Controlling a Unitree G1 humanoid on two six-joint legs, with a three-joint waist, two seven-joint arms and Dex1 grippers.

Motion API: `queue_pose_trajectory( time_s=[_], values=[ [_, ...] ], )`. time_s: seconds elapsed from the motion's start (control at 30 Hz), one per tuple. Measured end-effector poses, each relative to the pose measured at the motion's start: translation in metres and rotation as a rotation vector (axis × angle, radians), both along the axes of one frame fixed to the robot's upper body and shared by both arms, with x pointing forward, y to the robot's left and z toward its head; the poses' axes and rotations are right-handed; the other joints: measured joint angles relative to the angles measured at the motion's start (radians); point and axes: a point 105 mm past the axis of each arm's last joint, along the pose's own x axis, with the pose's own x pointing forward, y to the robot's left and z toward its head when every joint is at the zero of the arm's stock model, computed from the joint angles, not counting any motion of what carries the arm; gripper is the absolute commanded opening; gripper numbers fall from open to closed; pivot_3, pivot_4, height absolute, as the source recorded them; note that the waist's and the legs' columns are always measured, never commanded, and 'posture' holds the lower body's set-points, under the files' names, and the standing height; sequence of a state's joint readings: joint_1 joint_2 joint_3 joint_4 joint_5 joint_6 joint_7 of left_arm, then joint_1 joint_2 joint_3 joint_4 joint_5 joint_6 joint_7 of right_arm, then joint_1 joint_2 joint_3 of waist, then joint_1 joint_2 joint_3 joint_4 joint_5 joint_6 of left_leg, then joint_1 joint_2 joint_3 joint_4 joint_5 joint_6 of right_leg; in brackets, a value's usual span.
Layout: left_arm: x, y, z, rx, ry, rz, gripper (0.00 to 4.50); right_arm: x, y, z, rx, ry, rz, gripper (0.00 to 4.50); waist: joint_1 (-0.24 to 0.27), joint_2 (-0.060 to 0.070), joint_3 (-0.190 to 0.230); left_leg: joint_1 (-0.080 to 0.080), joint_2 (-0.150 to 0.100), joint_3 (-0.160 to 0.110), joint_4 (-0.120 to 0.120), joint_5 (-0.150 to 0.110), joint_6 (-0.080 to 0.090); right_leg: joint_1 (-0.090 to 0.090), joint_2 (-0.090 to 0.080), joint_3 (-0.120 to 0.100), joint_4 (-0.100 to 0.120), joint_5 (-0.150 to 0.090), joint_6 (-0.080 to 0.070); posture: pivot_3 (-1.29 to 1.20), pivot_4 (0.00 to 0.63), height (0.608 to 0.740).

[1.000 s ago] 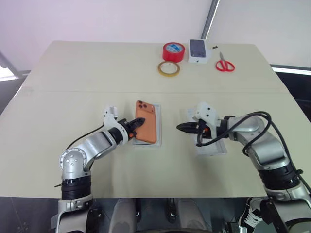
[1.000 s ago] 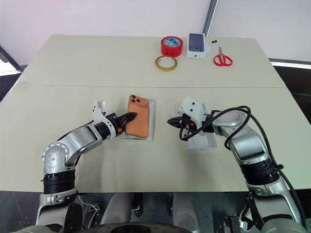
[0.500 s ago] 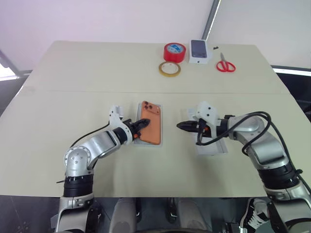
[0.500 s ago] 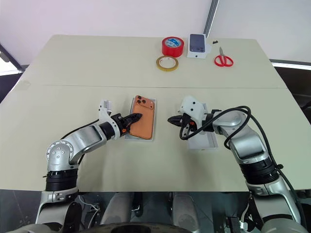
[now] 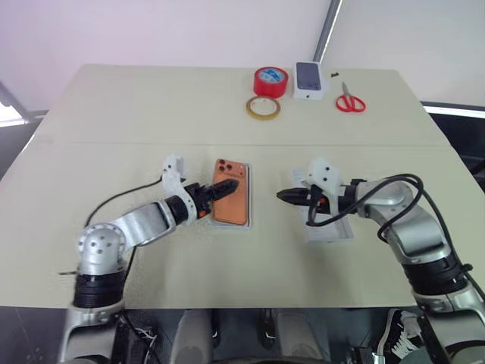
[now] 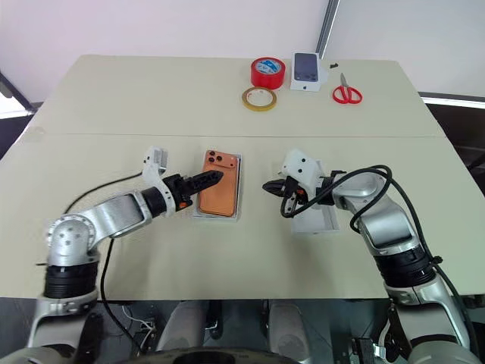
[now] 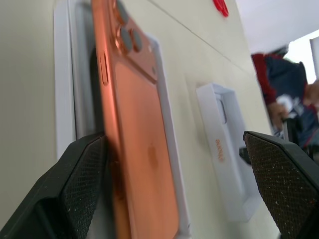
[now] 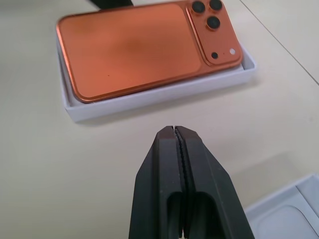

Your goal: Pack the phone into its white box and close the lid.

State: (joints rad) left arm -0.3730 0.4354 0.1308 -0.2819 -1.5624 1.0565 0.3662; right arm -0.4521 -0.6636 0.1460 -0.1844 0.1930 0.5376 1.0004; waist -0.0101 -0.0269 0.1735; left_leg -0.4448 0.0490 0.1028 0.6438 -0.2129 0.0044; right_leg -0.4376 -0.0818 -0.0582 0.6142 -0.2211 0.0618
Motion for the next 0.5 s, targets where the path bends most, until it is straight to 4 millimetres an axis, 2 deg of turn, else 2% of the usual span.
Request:
queue_pose_trajectory(
  time_s=[0.2,0.23,0.3,0.43,0.5],
  values=[
    [-0.002,0.015,0.013,0.155,-0.101,-0.018,4.45,0.006,-0.001,0.005,-0.066,-0.041,0.009,0.0,0.0,0.0,0.0,0.0,0.0,0.0,0.0,-0.001,-0.002,0.0,0.0,0.0,0.0,0.0,0.0,0.0,0.15,0.74],
    [0.0,0.02,0.013,0.19,-0.111,-0.004,4.22,0.007,0.0,0.005,-0.083,-0.044,0.012,0.0,0.0,0.0,0.0,0.0,0.0,0.0,0.0,-0.001,-0.002,0.0,0.0,0.0,0.0,0.0,0.0,0.0,0.15,0.74],
    [0.005,0.034,0.011,0.289,-0.133,0.033,3.65,0.01,0.004,0.002,-0.119,-0.043,0.008,0.0,-0.002,0.0,0.0,0.0,0.0,0.0,0.0,-0.001,-0.002,-0.001,0.0,0.0,0.0,0.0,0.0,0.0,0.15,0.74],
    [0.017,0.062,0.001,0.543,-0.176,0.082,1.59,0.024,0.01,0.0,-0.15,-0.027,-0.076,0.0,-0.002,0.001,0.001,-0.001,0.0,0.001,-0.001,-0.001,-0.003,-0.003,0.0,0.0,0.0,0.0,-0.001,0.0,0.15,0.74],
    [0.024,0.065,-0.002,0.611,-0.201,0.069,0.54,0.027,0.019,-0.001,-0.157,-0.021,-0.092,0.0,0.001,0.002,0.001,-0.002,0.0,0.001,-0.001,-0.001,-0.003,-0.005,-0.001,0.0,0.0,0.0,-0.001,0.0,0.15,0.74]
  ],
)
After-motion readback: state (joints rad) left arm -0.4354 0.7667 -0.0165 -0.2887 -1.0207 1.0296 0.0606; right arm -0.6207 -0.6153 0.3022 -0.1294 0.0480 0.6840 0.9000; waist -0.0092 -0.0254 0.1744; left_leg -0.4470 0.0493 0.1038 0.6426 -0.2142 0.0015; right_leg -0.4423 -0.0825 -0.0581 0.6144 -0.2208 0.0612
